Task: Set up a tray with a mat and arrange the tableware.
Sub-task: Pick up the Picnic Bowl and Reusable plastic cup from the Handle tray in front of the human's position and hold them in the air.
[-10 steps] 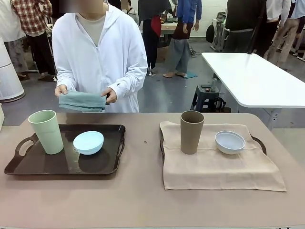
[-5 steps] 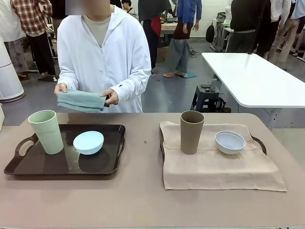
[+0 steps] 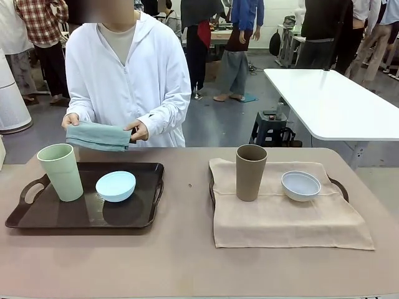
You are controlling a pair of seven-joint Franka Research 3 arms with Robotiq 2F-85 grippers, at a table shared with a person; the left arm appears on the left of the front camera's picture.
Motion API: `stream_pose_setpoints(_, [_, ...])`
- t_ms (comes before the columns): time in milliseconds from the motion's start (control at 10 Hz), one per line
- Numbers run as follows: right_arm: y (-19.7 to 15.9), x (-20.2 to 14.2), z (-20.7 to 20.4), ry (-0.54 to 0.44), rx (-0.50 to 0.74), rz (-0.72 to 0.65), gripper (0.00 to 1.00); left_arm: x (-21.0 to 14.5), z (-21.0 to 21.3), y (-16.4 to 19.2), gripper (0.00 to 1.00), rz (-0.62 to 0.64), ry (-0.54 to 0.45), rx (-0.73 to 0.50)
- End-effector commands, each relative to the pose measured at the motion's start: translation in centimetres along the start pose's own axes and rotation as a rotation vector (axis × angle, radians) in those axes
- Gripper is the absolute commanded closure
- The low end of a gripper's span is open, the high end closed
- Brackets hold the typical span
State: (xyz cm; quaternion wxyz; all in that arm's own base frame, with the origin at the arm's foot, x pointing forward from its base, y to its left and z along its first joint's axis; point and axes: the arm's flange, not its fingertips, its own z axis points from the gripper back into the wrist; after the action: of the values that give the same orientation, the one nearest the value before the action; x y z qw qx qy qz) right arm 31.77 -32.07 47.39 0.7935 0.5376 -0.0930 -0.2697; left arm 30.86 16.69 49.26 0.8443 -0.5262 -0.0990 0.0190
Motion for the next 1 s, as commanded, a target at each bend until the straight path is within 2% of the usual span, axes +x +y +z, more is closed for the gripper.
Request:
stream_pose_setpoints(0, [-0.15,0.05,0.06,0.0,0.003,-0.001,0.09,0.01,0.11,-0.15,0.0,0.003,-0.006,-0.016])
stream_pose_setpoints(900, [-0.15,0.05,0.06,0.0,0.003,-0.001,0.09,0.01,0.11,-0.15,0.0,0.003,-0.006,-0.016])
